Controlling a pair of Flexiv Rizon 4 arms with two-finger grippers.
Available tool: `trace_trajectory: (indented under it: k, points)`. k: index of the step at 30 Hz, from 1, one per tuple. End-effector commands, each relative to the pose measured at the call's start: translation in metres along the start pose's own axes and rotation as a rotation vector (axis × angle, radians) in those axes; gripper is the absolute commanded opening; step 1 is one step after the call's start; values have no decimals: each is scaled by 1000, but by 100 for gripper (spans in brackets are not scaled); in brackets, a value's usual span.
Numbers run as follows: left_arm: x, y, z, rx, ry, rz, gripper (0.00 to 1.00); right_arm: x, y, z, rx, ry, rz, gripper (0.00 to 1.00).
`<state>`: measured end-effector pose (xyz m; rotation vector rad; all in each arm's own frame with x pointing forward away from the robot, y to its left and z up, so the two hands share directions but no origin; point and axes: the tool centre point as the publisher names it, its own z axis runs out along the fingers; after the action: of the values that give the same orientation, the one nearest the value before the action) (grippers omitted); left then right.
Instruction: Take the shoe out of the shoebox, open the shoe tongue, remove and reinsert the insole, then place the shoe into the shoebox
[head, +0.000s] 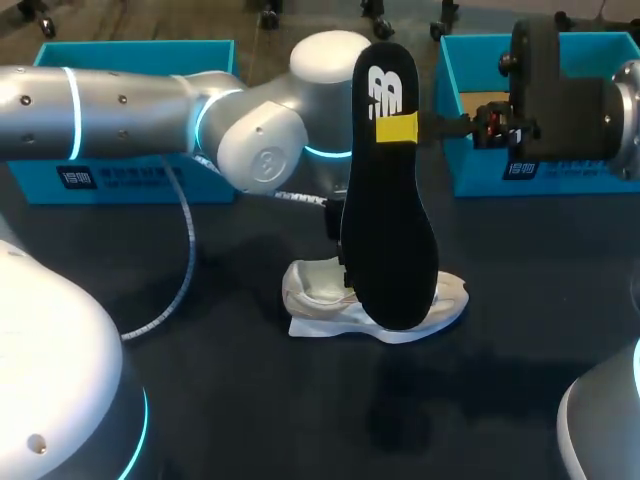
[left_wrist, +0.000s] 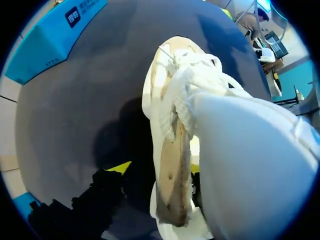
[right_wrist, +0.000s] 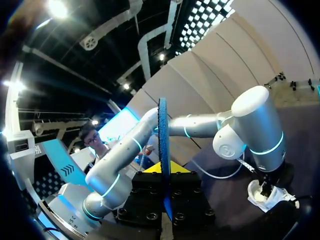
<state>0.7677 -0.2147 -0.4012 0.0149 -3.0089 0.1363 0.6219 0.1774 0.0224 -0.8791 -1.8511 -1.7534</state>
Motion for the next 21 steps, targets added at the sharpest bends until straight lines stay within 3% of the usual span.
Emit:
trace_trajectory:
  k: [1, 12, 21]
  points:
    - [3, 1, 5, 7, 8, -4, 0, 0, 0, 2, -1, -1, 0, 0]
    - [8, 0, 3, 32, 41, 81, 0, 0, 0, 2, -1, -1, 0, 0]
    - [7, -4, -15, 29, 182, 378, 0, 0, 0, 2, -1, -1, 0, 0]
